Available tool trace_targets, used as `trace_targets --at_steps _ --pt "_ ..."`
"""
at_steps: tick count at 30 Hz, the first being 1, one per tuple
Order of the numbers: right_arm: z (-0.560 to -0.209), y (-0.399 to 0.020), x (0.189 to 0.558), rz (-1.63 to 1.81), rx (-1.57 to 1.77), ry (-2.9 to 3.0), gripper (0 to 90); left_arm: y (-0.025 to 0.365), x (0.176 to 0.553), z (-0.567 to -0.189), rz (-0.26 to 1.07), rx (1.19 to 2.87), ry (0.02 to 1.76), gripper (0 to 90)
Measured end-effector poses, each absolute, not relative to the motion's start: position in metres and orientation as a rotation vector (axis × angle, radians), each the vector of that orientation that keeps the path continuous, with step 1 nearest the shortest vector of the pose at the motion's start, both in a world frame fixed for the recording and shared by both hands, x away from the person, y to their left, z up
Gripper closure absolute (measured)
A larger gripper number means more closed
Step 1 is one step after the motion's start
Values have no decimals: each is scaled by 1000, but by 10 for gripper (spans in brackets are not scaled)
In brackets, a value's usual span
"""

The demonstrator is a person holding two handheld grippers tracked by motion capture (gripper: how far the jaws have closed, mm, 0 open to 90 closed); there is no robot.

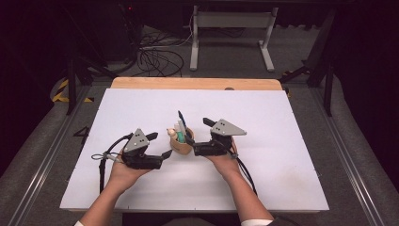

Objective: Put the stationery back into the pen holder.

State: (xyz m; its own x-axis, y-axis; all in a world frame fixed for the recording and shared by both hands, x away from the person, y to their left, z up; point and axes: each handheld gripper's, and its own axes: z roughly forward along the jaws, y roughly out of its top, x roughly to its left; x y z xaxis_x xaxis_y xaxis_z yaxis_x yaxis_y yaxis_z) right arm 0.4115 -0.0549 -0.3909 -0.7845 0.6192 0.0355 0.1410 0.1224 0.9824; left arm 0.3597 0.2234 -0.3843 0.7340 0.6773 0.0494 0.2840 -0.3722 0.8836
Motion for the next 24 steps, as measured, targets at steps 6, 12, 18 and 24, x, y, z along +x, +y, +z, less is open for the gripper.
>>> trace_targets --at_steps 6,12,18,24 --pt "-390 -62 410 1700 745 2024 41 224 359 -384 508 1960 734 184" --pt "-391 -71 409 1700 766 2025 26 226 358 -383 516 1953 734 182" --pt "-390 -81 407 1708 792 2011 9 227 358 -383 517 1952 739 181" --pt "-389 -92 404 1720 801 2005 3 229 358 -382 524 1944 739 180"
